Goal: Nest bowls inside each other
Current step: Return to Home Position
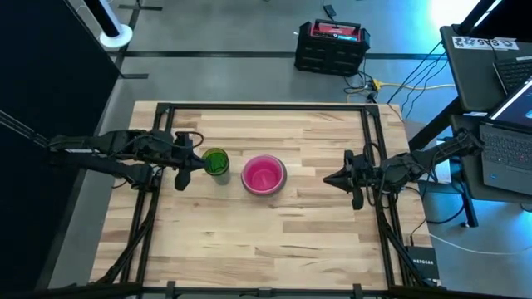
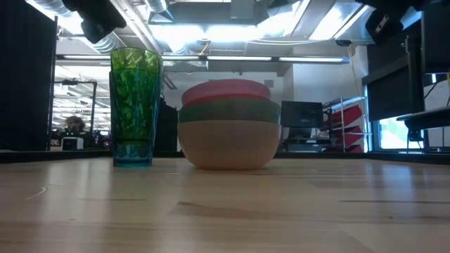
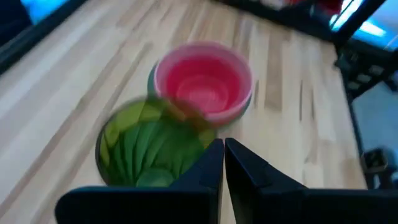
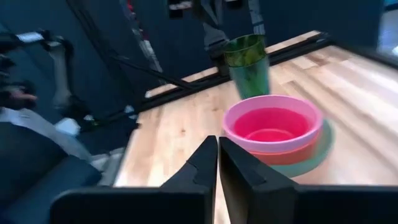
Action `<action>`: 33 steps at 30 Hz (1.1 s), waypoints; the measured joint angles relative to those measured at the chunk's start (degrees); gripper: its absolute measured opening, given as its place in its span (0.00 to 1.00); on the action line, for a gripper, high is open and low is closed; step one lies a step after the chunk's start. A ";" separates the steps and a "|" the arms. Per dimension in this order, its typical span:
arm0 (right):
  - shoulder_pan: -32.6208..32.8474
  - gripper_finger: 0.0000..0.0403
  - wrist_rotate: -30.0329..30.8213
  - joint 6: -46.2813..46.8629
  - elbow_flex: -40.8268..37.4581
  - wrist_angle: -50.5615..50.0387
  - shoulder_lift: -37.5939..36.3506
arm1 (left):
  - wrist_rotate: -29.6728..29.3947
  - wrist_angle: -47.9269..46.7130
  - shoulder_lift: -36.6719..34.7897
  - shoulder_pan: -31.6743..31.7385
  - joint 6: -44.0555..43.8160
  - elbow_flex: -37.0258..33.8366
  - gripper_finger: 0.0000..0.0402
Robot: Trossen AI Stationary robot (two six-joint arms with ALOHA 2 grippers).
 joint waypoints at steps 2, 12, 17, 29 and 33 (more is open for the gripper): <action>0.00 0.00 -0.34 -0.69 -0.62 1.08 -0.01 | 0.84 2.98 -0.85 -0.10 1.70 -2.41 0.00; 0.00 0.00 -2.01 -4.16 -3.69 6.50 -0.03 | 5.02 17.78 -5.21 -0.62 10.08 -14.43 0.00; 0.00 0.00 -0.26 -4.60 -8.99 15.17 -0.01 | 5.10 23.80 -13.38 -0.66 11.64 -19.63 0.00; 0.00 0.00 4.31 -6.69 -16.72 28.17 -0.03 | 5.00 28.56 -34.75 -0.65 12.34 -30.28 0.00; 0.00 0.00 4.51 -8.06 -19.52 33.99 -0.02 | 4.97 31.15 -37.02 -0.64 12.00 -33.18 0.00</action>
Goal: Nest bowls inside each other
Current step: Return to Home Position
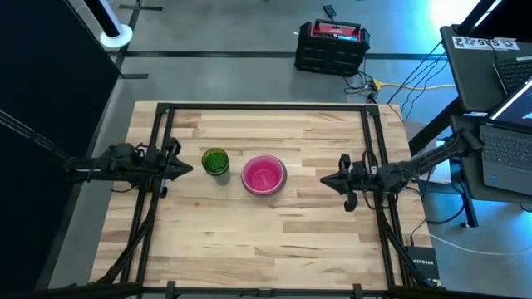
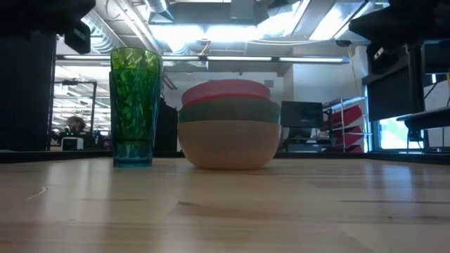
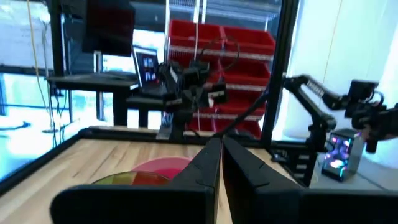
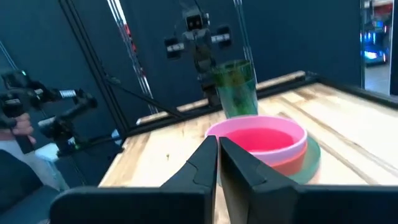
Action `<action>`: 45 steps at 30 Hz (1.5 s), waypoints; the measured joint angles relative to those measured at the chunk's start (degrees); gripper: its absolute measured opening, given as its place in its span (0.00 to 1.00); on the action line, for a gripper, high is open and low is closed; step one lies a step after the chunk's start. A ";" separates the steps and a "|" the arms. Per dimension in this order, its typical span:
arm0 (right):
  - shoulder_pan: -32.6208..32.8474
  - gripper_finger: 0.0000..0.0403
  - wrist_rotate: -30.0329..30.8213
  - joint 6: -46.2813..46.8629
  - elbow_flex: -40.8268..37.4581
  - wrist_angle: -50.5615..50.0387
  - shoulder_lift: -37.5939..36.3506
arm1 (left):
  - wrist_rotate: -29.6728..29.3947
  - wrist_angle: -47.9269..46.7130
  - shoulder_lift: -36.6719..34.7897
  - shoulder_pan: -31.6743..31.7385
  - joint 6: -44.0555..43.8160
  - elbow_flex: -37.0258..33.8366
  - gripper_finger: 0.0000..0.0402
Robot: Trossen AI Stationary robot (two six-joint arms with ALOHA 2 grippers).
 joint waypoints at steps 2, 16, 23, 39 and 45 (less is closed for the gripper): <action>0.00 0.00 0.10 -0.68 -1.40 2.91 0.00 | -0.01 1.29 -1.14 0.01 -0.17 -1.45 0.00; 0.00 0.00 -0.04 -4.93 -6.48 13.34 0.06 | 1.64 9.77 -5.18 0.04 -1.05 -11.53 0.00; 0.00 0.00 -0.64 -3.89 -6.48 12.65 0.03 | 2.72 1.02 -5.15 0.05 0.27 -11.70 0.00; 0.00 0.00 -5.60 -7.80 -6.48 11.54 0.06 | -1.41 0.22 -5.18 4.80 1.17 -11.70 0.00; -0.67 0.00 -6.24 -12.92 -6.48 12.17 0.05 | -1.55 0.18 -5.16 4.87 1.62 -11.70 0.00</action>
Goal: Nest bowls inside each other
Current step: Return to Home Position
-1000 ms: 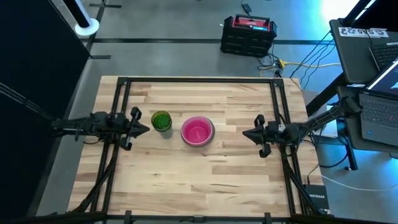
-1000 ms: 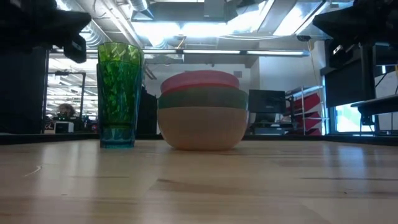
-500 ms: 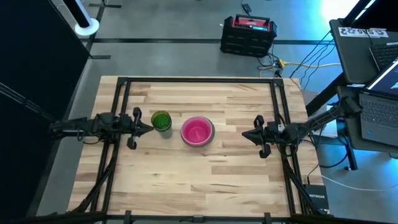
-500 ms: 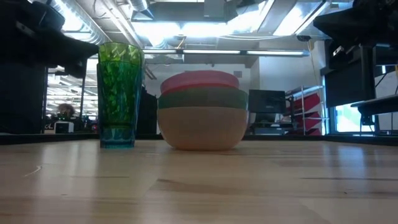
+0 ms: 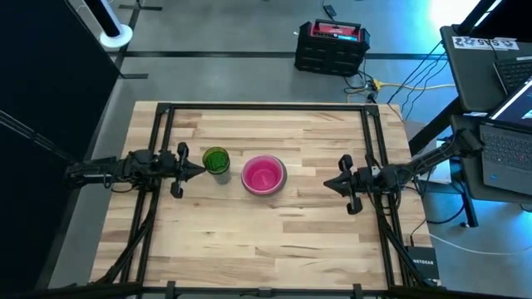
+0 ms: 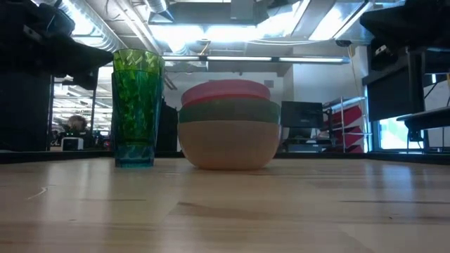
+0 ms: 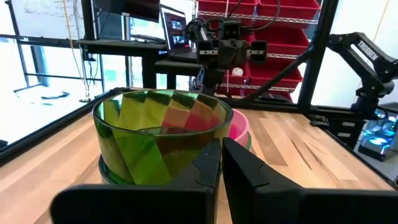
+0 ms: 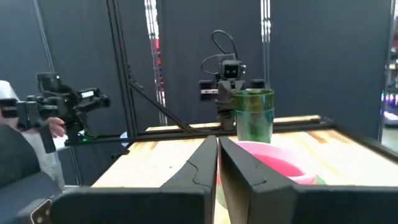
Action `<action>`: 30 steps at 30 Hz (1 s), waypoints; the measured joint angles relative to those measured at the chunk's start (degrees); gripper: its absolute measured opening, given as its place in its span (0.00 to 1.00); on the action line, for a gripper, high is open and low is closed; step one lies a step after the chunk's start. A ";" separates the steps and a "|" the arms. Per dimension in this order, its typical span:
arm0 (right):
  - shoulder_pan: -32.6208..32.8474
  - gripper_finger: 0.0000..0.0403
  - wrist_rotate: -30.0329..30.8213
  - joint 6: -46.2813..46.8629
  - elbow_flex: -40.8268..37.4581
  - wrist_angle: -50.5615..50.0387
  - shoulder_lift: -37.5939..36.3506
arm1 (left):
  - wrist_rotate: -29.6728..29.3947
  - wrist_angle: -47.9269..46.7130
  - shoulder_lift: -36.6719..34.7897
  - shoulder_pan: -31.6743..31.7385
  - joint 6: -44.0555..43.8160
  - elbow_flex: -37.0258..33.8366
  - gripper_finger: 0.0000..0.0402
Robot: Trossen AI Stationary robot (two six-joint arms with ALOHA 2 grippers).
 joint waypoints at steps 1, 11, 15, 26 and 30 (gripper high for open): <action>-0.96 0.00 -1.45 -0.64 0.00 0.00 -0.02 | 0.00 0.00 0.00 0.00 0.00 0.00 0.00; -15.17 0.00 -15.73 -2.54 0.00 -1.02 -0.60 | 0.00 -0.02 -0.02 0.00 0.00 -0.03 0.00; -19.08 0.00 -19.45 -2.16 0.00 -1.68 -1.56 | 0.00 -0.02 -0.02 0.00 0.00 -0.03 0.00; -29.66 0.00 -31.23 -1.27 0.00 -2.23 -5.72 | 0.00 -0.02 -0.02 0.00 0.00 -0.04 0.00; -32.08 0.00 -33.37 -1.25 0.00 -2.44 -11.66 | 0.00 -0.02 0.00 0.00 0.00 -0.07 0.00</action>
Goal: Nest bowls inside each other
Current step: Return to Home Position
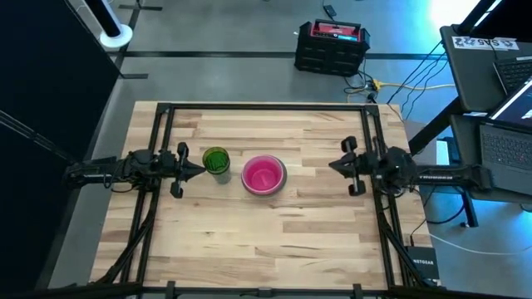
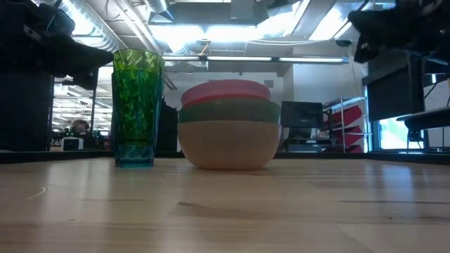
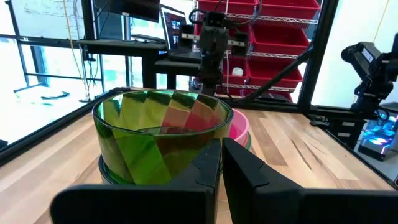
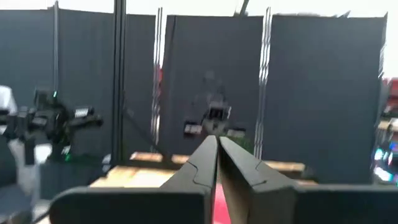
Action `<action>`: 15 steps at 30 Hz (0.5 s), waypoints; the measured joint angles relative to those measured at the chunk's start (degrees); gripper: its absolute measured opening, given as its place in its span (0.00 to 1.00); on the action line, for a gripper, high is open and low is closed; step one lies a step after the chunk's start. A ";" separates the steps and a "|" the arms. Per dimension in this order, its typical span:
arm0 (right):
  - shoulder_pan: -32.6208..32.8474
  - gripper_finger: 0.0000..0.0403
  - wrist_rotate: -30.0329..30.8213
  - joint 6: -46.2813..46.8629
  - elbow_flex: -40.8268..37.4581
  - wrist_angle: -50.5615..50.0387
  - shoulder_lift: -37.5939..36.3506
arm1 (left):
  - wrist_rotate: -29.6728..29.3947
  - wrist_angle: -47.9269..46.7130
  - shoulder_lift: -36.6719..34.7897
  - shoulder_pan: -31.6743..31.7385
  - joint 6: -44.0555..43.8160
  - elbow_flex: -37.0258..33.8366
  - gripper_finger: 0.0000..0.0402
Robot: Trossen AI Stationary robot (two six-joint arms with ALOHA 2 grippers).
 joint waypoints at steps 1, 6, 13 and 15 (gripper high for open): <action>-0.34 0.00 0.04 -0.02 0.00 -0.32 -1.55 | 0.00 0.00 -0.02 0.00 0.00 0.00 0.00; -0.67 0.00 3.19 -0.04 0.00 -3.73 -9.40 | 0.00 -0.01 -0.01 0.00 0.01 0.00 0.00; -0.66 0.00 4.24 2.10 0.01 -16.14 -15.62 | -0.01 -0.02 0.02 0.00 0.01 0.00 0.00; -0.66 0.00 4.18 2.61 0.01 -19.86 -16.61 | -0.01 -0.01 0.02 0.00 0.01 0.00 0.00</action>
